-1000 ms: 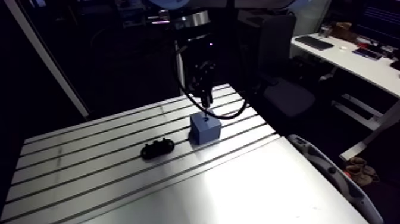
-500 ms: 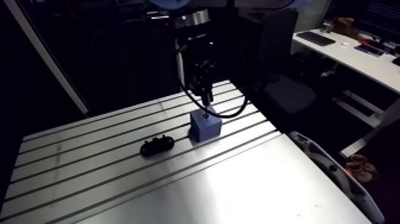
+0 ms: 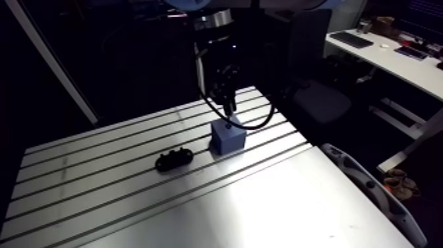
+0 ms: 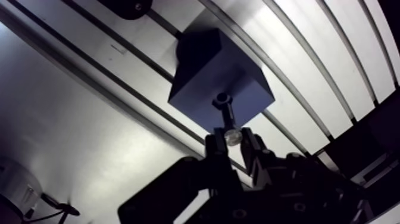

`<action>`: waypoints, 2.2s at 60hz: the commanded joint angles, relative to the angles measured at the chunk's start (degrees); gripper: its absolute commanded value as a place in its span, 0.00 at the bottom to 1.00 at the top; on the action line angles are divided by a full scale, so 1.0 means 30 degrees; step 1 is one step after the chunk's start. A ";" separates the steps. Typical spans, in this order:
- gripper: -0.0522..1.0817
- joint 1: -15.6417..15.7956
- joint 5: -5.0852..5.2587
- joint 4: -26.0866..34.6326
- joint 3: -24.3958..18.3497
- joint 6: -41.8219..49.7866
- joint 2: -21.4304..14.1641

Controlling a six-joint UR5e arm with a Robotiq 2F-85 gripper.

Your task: Pick up the M10 bolt and insert it into the hex recess until seated.

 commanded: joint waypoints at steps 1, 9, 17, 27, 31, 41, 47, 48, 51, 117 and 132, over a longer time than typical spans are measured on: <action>0.98 0.0098 0.0018 0.0043 0.0042 0.0000 -0.0016; 0.98 0.0098 0.0018 -0.0010 0.0047 0.0029 0.0014; 0.98 0.0098 -0.0011 -0.0015 -0.0007 0.0029 0.0129; 0.98 0.0098 -0.0012 -0.0015 0.0017 0.0029 0.0160; 0.98 0.0098 -0.0012 -0.0015 0.0021 0.0029 0.0160; 0.98 0.0098 -0.0012 -0.0015 0.0047 0.0029 0.0244; 0.98 0.0098 -0.0012 -0.0019 0.0047 0.0029 0.0248; 0.98 0.0098 -0.0012 -0.0040 0.0047 0.0029 0.0248; 0.98 0.0098 -0.0012 -0.0018 0.0047 0.0029 0.0273; 0.98 0.0098 -0.0041 -0.0308 0.0042 0.0000 0.0683; 0.97 0.0098 -0.0275 -0.0308 0.0047 0.0000 0.0717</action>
